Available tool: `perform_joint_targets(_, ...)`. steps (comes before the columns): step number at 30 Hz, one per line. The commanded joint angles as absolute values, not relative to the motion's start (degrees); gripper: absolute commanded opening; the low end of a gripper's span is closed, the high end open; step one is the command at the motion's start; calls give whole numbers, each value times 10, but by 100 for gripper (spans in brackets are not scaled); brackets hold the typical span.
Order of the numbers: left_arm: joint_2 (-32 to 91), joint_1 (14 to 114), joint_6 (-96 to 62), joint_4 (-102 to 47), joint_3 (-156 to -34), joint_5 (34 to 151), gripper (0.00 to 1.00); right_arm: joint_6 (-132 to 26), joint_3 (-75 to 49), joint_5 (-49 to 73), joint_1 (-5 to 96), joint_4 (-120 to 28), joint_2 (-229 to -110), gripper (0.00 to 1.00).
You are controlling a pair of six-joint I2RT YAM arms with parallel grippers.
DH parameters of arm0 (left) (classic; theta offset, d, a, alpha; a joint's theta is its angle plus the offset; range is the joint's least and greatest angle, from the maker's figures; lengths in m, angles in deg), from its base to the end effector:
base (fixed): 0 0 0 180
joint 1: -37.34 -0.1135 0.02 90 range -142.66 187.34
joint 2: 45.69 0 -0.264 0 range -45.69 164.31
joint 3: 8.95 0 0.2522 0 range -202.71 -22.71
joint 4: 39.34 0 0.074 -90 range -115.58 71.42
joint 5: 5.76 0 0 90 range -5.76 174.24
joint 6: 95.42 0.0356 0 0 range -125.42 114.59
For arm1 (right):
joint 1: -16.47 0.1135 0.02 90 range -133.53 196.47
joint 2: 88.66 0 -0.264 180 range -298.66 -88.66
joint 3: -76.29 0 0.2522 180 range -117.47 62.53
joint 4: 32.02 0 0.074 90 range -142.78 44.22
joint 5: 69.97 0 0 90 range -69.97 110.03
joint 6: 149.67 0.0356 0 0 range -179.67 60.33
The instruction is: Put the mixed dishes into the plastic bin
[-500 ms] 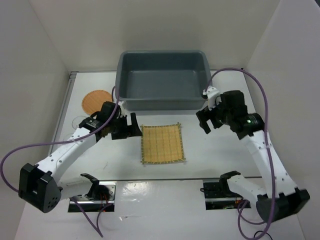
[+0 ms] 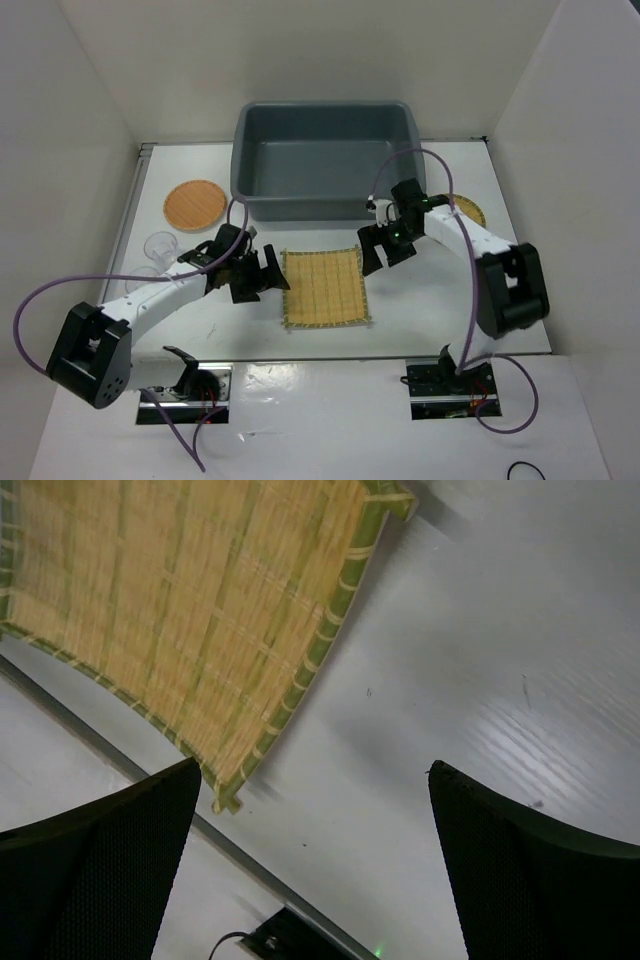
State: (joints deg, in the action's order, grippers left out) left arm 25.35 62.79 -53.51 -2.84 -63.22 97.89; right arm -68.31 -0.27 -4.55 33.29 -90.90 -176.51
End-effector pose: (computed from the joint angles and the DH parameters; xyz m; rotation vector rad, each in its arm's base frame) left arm 0.2137 -0.1110 0.2034 -0.4182 2.6274 -0.7831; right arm 0.2767 0.0991 0.2279 -0.7109 2.6698 0.6343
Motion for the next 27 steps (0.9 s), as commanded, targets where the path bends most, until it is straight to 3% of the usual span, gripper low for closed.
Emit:
perform_joint_targets(1, 266, 631, -560, -83, -621, 998, 99, -686, -24, -106, 332, -909, -1843, 99)
perform_joint_targets(14, 363, 631, -601, -268, -538, 1058, 99, -638, 14, -173, 312, -761, -1941, 99)
perform_joint_targets(24, 518, 675, -638, -402, -557, 1102, 79, -672, 8, -317, 361, -781, -2008, 99)
perform_joint_targets(27, 532, 706, -656, -444, -562, 1110, 73, -739, -12, -378, 377, -843, -2002, 77)
